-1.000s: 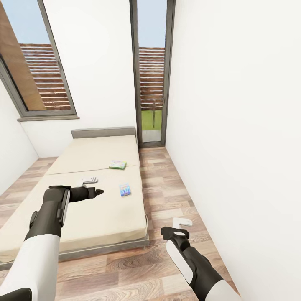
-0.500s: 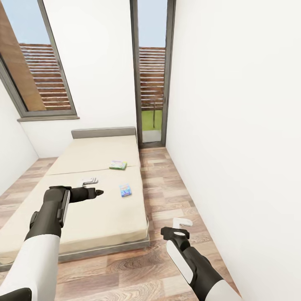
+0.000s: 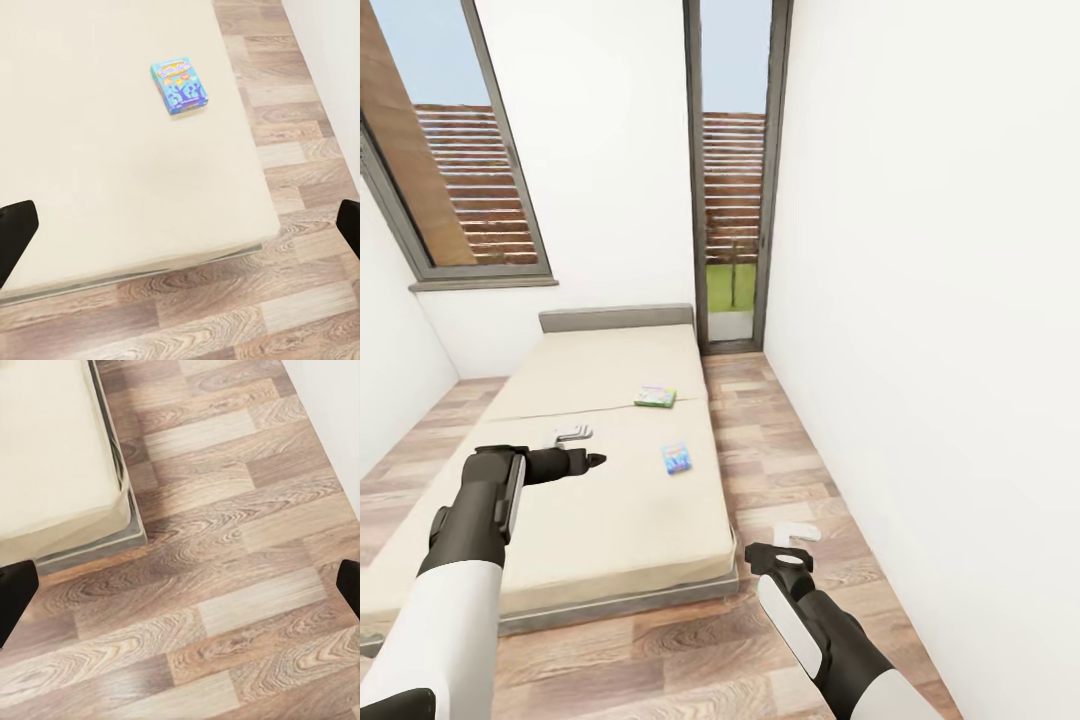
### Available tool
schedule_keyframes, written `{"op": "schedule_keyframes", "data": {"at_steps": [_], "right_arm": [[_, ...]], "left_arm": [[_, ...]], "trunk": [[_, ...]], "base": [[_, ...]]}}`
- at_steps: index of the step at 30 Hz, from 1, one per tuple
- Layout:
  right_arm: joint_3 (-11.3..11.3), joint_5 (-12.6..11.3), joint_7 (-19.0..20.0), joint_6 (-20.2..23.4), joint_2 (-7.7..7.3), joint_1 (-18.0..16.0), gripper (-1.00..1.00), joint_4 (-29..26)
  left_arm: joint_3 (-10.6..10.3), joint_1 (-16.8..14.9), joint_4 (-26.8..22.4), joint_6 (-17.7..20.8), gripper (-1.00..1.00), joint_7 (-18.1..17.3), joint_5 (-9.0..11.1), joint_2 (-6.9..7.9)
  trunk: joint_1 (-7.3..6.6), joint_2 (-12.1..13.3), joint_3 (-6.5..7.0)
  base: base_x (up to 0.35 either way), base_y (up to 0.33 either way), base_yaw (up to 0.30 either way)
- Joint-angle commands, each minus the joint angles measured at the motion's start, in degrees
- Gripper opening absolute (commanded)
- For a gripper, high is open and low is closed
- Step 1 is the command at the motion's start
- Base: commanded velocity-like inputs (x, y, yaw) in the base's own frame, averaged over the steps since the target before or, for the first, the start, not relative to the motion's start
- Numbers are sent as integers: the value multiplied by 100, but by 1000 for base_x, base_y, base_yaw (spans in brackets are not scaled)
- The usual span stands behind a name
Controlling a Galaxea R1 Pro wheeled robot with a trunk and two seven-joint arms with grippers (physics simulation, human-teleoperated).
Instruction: Put all the toys in the child's room - the three board games (two on the bed and one on the table), the two jigsaw puzzles on the table, and the tennis ball on the table - inside the toy box on the table in the child's room.
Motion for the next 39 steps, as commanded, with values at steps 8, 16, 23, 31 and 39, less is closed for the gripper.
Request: {"op": "schedule_keyframes", "data": {"at_steps": [8, 16, 23, 31, 39], "right_arm": [[15, -35, -45, 21, -2, -8, 100, -7], [15, -35, -45, 16, -2, -8, 100, -3], [15, -35, -45, 13, -2, -11, 100, 1], [15, -35, -45, 12, -2, -12, 100, 2], [15, -33, -45, 5, -2, -13, 100, 3]], "left_arm": [[23, -6, -5, 4, 100, -58, -60, -9], [19, -6, -5, 3, 100, -58, -60, -14], [16, -6, -5, 3, 100, -59, -60, -17], [15, -6, -5, -4, 100, -59, -60, -18], [12, -6, -5, -5, 100, -60, -63, -18]], "trunk": [[5, -12, -13], [5, -12, -13], [5, -12, -17], [5, -12, -31], [5, -12, -47]], "base": [[164, 97, 0], [26, 18, 0], [86, 158, 0], [135, 243, 0], [78, 95, 0]]}}
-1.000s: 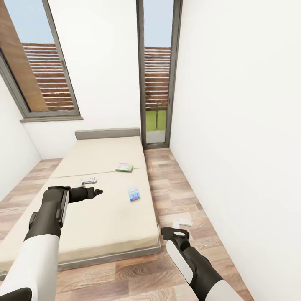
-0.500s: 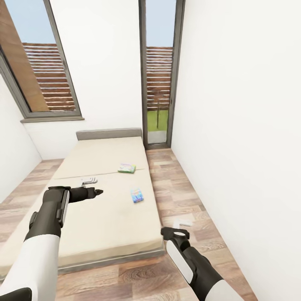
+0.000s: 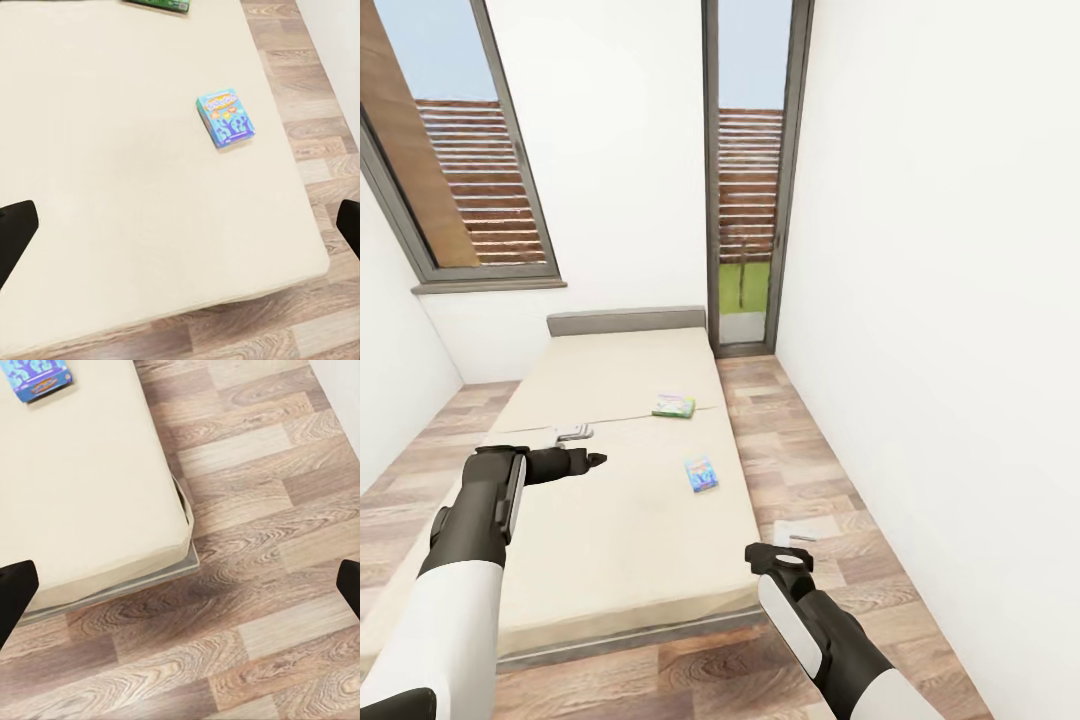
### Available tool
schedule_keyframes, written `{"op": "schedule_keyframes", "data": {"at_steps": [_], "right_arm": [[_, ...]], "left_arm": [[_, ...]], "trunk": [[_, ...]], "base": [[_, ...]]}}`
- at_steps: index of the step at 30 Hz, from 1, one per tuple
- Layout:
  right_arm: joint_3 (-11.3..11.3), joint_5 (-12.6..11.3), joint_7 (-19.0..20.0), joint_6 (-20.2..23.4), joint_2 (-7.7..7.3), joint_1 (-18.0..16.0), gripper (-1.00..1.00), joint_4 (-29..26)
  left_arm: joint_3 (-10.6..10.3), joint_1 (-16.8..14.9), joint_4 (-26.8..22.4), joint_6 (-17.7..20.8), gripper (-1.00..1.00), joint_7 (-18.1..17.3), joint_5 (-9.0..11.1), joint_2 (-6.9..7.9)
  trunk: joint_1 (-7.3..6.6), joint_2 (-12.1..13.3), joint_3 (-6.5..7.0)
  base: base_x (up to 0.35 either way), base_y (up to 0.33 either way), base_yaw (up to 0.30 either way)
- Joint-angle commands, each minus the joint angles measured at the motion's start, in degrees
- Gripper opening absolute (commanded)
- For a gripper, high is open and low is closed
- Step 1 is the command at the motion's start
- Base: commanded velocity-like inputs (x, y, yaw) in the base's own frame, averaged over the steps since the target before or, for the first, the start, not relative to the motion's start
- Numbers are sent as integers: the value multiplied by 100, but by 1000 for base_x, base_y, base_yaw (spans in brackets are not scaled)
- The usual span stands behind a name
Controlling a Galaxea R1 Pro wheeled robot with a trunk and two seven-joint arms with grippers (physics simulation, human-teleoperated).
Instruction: Put all the toys in the child's room - the three board games (two on the bed and one on the table), the two jigsaw puzzles on the table, and the tennis ball on the table - inside the toy box on the table in the child's room.
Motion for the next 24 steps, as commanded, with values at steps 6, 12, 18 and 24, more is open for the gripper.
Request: {"op": "schedule_keyframes", "data": {"at_steps": [6, 12, 18, 24], "right_arm": [[15, -28, -45, 20, -5, -7, 100, -8], [15, -28, -45, 19, -10, -6, 100, -7], [15, -29, -45, 19, -11, -6, 100, -8], [15, -28, -45, 19, -11, -7, 100, -8]], "left_arm": [[12, -7, -5, 14, 100, -58, -57, -2], [9, -7, -5, 14, 100, -57, -57, -3], [12, -7, -5, 14, 100, -59, -57, -2], [13, -7, -5, 7, 100, -58, -57, -2]], "trunk": [[4, -13, -25], [4, -13, -38], [4, -13, -50], [4, -13, -63]], "base": [[6, 6, 0], [0, 0, 0], [0, 0, 0], [0, 0, 0]]}}
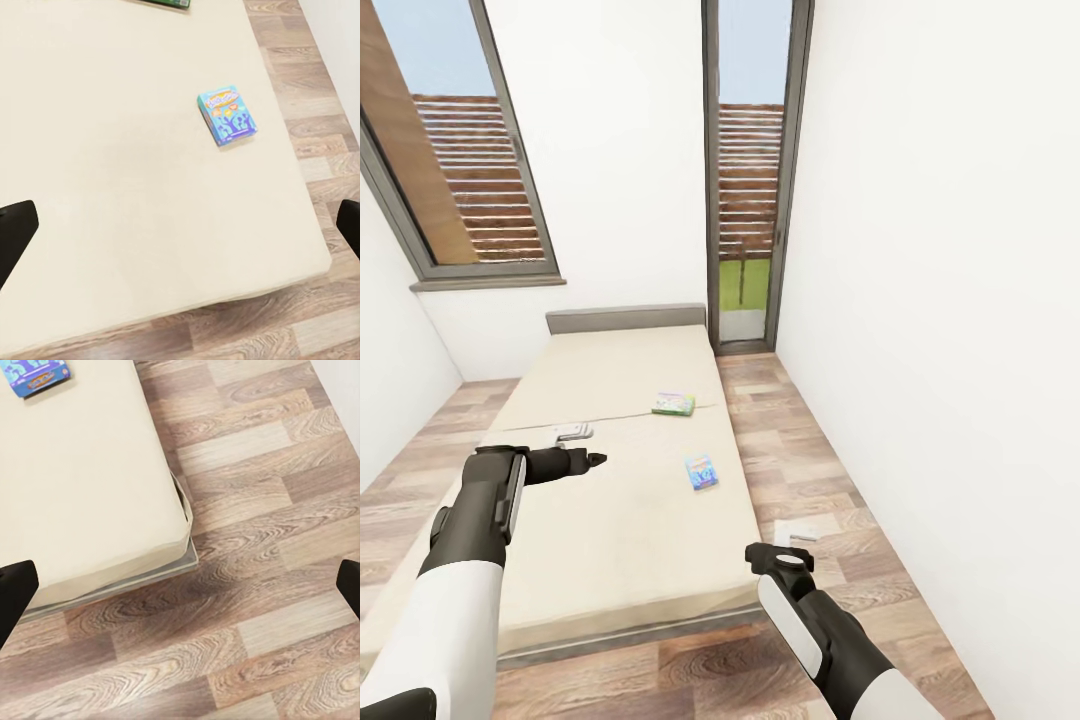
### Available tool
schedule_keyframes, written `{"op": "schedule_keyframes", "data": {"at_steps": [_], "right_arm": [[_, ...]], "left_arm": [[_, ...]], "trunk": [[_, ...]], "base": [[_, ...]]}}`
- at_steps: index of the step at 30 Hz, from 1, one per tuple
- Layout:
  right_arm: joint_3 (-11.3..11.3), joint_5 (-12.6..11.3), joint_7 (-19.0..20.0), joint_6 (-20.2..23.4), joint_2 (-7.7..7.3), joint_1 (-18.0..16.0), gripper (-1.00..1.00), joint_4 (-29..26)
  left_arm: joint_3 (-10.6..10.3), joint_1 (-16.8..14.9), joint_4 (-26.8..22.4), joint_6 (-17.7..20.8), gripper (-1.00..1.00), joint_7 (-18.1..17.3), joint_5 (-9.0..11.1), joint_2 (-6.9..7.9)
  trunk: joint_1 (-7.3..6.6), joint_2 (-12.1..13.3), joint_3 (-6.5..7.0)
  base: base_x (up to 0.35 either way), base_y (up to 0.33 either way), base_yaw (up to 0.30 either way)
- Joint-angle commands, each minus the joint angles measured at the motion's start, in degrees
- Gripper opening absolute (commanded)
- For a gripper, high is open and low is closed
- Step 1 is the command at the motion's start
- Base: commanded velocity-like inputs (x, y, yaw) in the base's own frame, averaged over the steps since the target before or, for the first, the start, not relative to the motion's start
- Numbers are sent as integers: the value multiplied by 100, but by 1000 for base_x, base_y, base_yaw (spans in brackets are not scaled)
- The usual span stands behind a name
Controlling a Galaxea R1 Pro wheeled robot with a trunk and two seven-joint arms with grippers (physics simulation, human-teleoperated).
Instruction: Put all the toys in the child's room - the three board games (two on the bed and one on the table), the two jigsaw puzzles on the table, and the tennis ball on the table - inside the toy box on the table in the child's room.
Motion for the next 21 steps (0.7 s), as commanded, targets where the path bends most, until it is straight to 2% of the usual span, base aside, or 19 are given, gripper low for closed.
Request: {"op": "schedule_keyframes", "data": {"at_steps": [1, 21], "right_arm": [[15, -34, -44, 21, -3, -7, 100, -7], [15, -34, -44, 21, -3, -7, 100, -7]], "left_arm": [[10, -7, -5, 10, 100, -59, -60, -2], [10, -7, -5, -28, 100, -58, -60, -2]], "trunk": [[4, -13, -15], [4, -13, -57]], "base": [[0, 0, 0], [0, 0, 0]]}}
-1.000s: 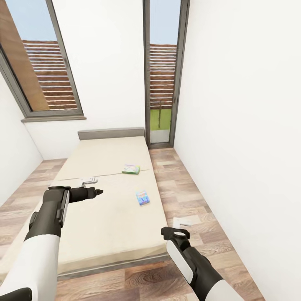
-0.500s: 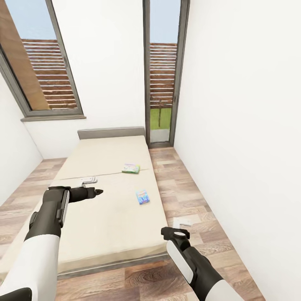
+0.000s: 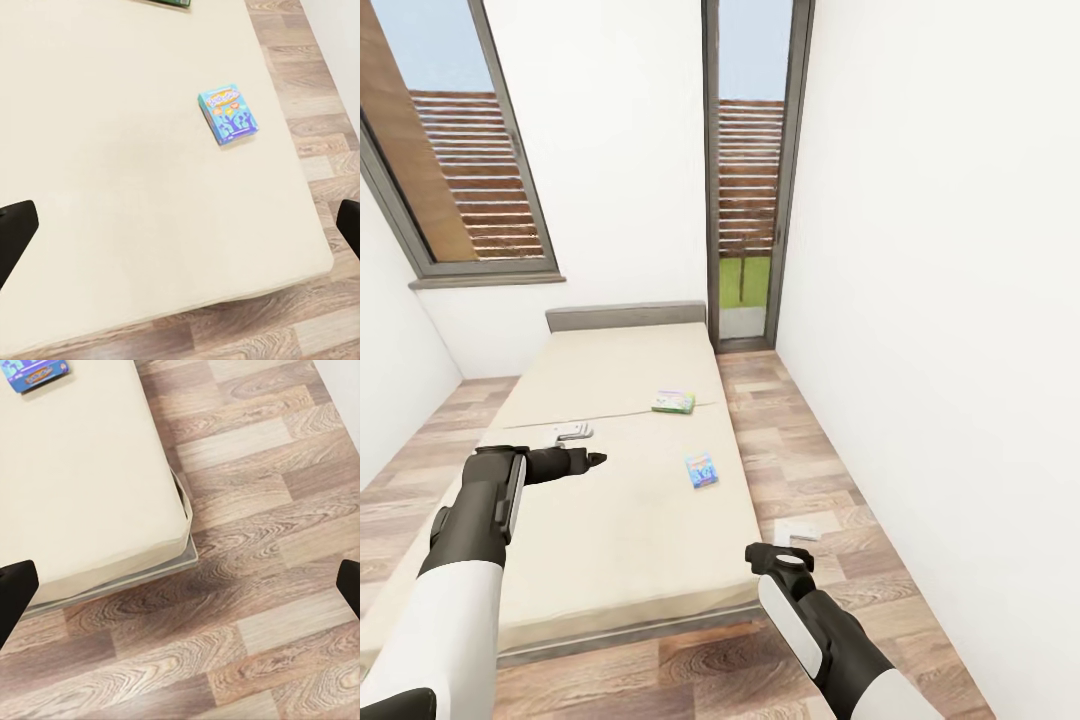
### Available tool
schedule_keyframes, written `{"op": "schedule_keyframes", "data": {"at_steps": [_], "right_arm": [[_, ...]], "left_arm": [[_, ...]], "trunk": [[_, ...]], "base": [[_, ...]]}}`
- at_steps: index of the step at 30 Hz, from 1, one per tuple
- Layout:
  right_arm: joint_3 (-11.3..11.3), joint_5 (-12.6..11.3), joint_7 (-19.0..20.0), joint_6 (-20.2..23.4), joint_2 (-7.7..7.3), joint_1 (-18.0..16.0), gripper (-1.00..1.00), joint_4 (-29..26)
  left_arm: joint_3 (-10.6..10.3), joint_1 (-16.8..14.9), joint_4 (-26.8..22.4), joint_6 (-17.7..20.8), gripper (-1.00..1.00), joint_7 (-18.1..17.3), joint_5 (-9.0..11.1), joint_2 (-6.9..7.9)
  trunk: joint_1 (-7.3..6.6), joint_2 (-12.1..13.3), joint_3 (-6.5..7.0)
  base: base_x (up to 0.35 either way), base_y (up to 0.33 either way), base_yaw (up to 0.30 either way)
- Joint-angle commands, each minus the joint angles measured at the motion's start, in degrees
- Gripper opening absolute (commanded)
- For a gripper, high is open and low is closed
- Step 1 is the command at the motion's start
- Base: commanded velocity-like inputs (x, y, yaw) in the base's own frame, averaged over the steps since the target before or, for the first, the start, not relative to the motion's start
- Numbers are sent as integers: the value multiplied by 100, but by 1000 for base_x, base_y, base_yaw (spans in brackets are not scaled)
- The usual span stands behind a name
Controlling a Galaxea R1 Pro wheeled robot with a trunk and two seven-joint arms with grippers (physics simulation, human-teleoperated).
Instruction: Put all the toys in the child's room - the three board games (two on the bed and one on the table), the two jigsaw puzzles on the table, and the tennis ball on the table - inside the toy box on the table in the child's room.
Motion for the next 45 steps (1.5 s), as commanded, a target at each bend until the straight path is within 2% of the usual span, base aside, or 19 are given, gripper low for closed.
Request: {"op": "schedule_keyframes", "data": {"at_steps": [1, 13, 35, 45], "right_arm": [[15, -35, -44, 21, -3, -7, 100, -7], [8, -35, -44, 16, -3, -8, 100, -6], [-53, -36, -36, -4, -19, 16, 100, 1], [-63, -38, -36, -5, -17, 18, 100, 2]], "left_arm": [[10, -6, -5, 13, 100, -59, -60, -2], [10, -6, -5, -103, 100, -32, -70, -2], [-7, -6, -5, -122, 100, 9, -60, -11], [-8, -6, -5, -126, 100, 10, -60, -11]], "trunk": [[4, -13, -15], [4, -13, -40], [4, -13, -86], [4, -13, -108]], "base": [[0, 0, 0], [31, -36, 0], [221, -231, 0], [57, -59, 0]]}}
